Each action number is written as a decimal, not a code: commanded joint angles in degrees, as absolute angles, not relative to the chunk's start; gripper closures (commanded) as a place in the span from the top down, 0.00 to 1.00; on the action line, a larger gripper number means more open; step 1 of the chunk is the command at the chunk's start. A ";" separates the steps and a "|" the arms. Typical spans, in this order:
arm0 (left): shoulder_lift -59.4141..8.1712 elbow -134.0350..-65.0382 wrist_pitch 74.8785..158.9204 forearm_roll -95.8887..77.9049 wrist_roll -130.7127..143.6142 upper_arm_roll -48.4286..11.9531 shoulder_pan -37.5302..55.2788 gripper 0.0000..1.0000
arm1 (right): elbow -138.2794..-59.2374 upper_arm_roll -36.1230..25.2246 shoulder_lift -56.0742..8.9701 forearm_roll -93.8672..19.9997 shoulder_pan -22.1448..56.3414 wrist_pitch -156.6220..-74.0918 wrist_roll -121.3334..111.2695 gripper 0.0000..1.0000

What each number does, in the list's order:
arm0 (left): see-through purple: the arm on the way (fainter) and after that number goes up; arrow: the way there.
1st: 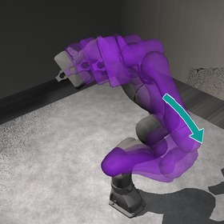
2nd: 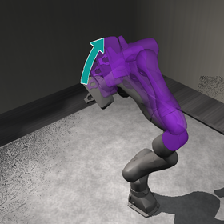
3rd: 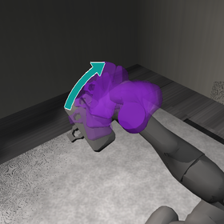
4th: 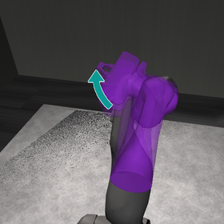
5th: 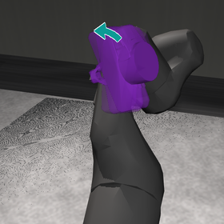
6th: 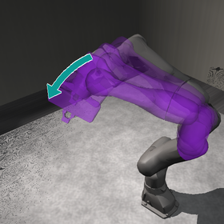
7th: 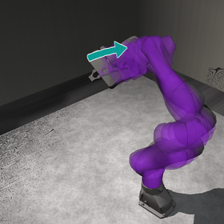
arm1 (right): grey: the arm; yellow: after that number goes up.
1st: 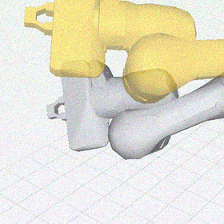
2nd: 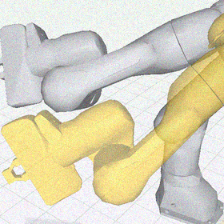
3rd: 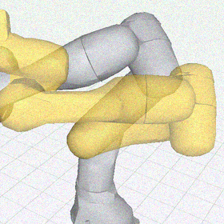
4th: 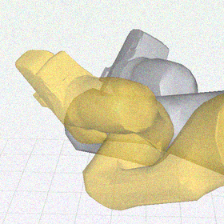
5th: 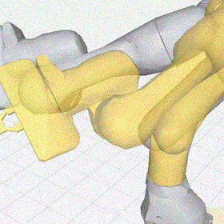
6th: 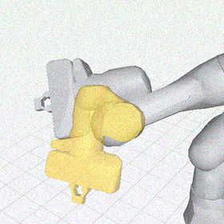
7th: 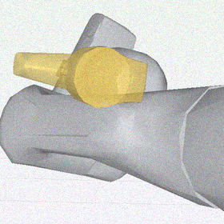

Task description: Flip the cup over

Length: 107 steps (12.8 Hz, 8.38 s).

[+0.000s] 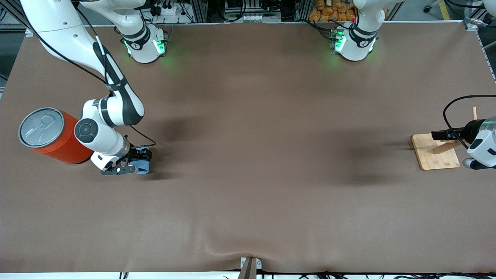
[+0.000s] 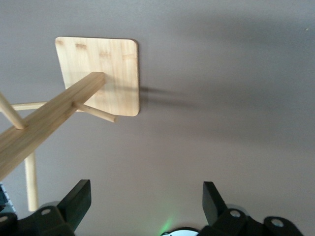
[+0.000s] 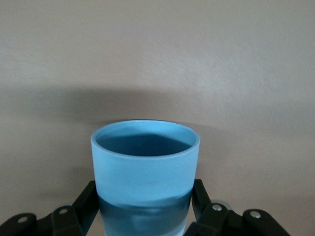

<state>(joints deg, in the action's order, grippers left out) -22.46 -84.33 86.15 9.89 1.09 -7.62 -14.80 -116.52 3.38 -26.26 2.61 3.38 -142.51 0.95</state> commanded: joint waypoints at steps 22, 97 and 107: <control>-21.53 -82.53 87.98 9.76 5.97 -9.23 -13.18 1.00 | -91.85 4.83 -28.12 0.97 37.52 -125.24 -4.83 0.00; -29.80 -107.59 132.45 -21.93 27.11 -21.72 12.04 0.00 | -87.82 -1.05 0.44 -2.92 -3.87 -89.92 8.17 1.00; -29.62 -104.41 132.45 19.91 50.27 -4.84 10.90 0.00 | -84.99 -1.40 0.79 -1.84 -5.89 -83.58 -3.22 1.00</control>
